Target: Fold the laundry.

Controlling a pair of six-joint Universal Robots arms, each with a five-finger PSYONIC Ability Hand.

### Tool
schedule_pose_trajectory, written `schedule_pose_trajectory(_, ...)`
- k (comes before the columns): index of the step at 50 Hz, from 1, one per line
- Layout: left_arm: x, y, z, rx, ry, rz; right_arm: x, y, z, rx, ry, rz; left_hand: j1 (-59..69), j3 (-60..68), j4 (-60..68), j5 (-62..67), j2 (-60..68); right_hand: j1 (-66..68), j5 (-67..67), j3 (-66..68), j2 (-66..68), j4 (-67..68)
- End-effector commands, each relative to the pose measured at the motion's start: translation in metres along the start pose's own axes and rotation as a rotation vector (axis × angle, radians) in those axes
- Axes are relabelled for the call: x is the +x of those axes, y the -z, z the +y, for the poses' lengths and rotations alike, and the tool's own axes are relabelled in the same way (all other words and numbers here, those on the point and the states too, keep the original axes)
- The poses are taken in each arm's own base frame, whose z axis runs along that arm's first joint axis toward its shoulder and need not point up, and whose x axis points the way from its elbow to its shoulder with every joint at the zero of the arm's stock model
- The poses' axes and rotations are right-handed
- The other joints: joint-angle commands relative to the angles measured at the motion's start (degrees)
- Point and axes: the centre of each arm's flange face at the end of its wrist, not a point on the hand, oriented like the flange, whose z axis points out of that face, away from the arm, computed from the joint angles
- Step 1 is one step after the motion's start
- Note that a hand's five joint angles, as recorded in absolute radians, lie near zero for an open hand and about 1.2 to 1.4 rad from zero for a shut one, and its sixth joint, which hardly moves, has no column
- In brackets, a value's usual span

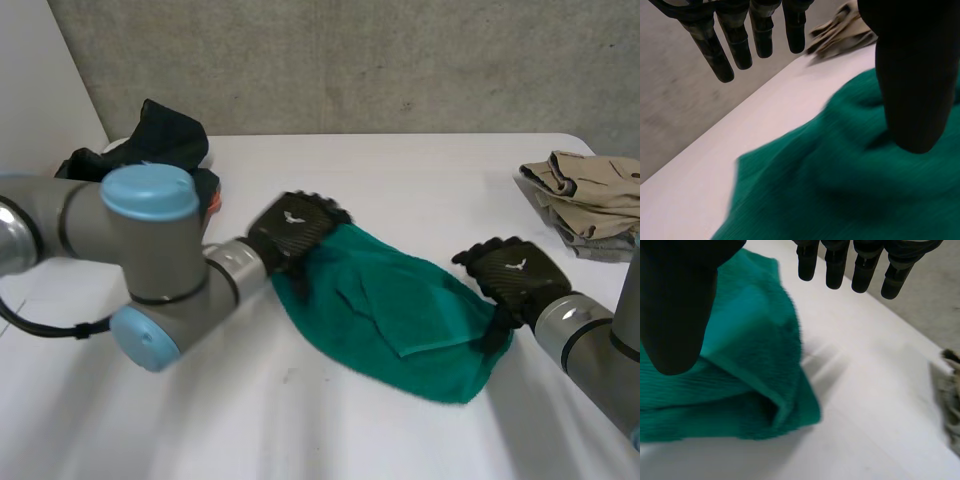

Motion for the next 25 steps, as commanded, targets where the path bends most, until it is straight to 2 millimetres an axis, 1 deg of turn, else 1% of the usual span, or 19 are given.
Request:
schedule_pose_trajectory(1, 0.066, 0.016, -0.031, 0.075, -0.056, 0.136, 0.028, 0.005, 0.004, -0.061, 0.007, 0.087, 0.0, -0.4, 0.4, 0.8, 0.1, -2.8, -2.8, -2.0, -2.1, -2.2)
schedule_pose_trajectory(4, 0.083, 0.018, -0.035, 0.092, -0.071, 0.172, 0.037, 0.007, 0.017, -0.128, 0.000, 0.095, 0.0, -0.4, 0.4, 0.8, 0.1, -2.8, -2.8, -2.0, -2.1, -2.2)
schedule_pose_trajectory(6, 0.095, 0.013, -0.032, 0.094, -0.084, 0.198, 0.041, 0.008, 0.023, -0.152, -0.007, 0.093, 0.1, -0.2, 0.6, 1.0, 0.3, -2.8, -2.8, -2.0, -2.1, -2.2)
schedule_pose_trajectory(8, 0.102, 0.008, -0.024, 0.080, -0.097, 0.214, 0.040, 0.008, 0.027, -0.158, -0.011, 0.076, 0.6, 0.3, 1.1, 1.5, 0.8, -2.8, -2.8, -2.0, -2.1, -2.2)
schedule_pose_trajectory(9, 0.110, 0.001, -0.018, 0.076, -0.119, 0.229, 0.037, 0.009, 0.029, -0.157, -0.019, 0.055, 1.3, 0.9, 1.8, 2.2, 1.5, -2.8, -2.8, -2.0, -2.1, -2.2)
schedule_pose_trajectory(12, 0.118, -0.007, -0.015, 0.084, -0.166, 0.242, 0.030, 0.008, 0.034, -0.142, -0.026, 0.016, 2.7, 2.3, 3.1, 3.5, 2.8, -2.8, -2.8, -2.0, -2.1, -2.2)
schedule_pose_trajectory(13, 0.121, -0.012, -0.009, 0.075, -0.195, 0.246, 0.029, 0.007, 0.034, -0.134, -0.026, 0.011, 6.0, 5.6, 6.4, 6.9, 6.2, -2.8, -2.8, -2.0, -2.1, -2.2)
schedule_pose_trajectory(15, 0.121, -0.017, -0.002, 0.062, -0.220, 0.237, 0.028, 0.004, 0.037, -0.128, -0.027, 0.009, 10.0, 9.7, 10.5, 10.9, 10.2, -2.8, -2.8, -2.0, -2.1, -2.2)
schedule_pose_trajectory(16, 0.120, -0.023, 0.005, 0.046, -0.238, 0.218, 0.028, 0.001, 0.039, -0.124, -0.025, 0.015, 14.4, 14.0, 14.8, 15.3, 14.6, -2.8, -2.8, -2.0, -2.1, -2.2)
schedule_pose_trajectory(19, 0.119, -0.032, 0.014, 0.028, -0.259, 0.182, 0.027, -0.003, 0.042, -0.124, -0.026, 0.014, 23.7, 23.3, 24.1, 24.5, 23.8, -2.8, -2.8, -2.0, -2.1, -2.2)
schedule_pose_trajectory(21, 0.115, -0.040, 0.018, 0.019, -0.274, 0.143, 0.026, -0.003, 0.042, -0.124, -0.027, 0.010, 33.2, 32.9, 33.7, 34.1, 33.4, -2.8, -2.8, -2.0, -2.1, -2.2)
schedule_pose_trajectory(22, 0.113, -0.042, 0.018, 0.018, -0.277, 0.130, 0.026, -0.003, 0.042, -0.123, -0.028, 0.009, 39.9, 39.6, 40.4, 40.8, 40.1, -2.8, -2.8, -2.0, -2.1, -2.2)
schedule_pose_trajectory(23, 0.111, -0.043, 0.017, 0.020, -0.280, 0.114, 0.026, -0.004, 0.043, -0.125, -0.028, 0.009, 49.8, 49.4, 50.3, 50.7, 50.0, -2.8, -2.8, -2.0, -2.1, -2.2)
schedule_pose_trajectory(24, 0.106, -0.046, 0.013, 0.028, -0.281, 0.084, 0.026, -0.004, 0.042, -0.123, -0.025, 0.009, 65.2, 64.8, 65.7, 66.1, 65.4, -2.8, -2.8, -2.0, -2.1, -2.2)
schedule_pose_trajectory(25, 0.104, -0.046, 0.012, 0.029, -0.280, 0.072, 0.026, -0.004, 0.043, -0.124, -0.028, 0.011, 65.4, 65.0, 65.8, 66.2, 65.6, -2.8, -2.8, -2.0, -2.1, -2.2)
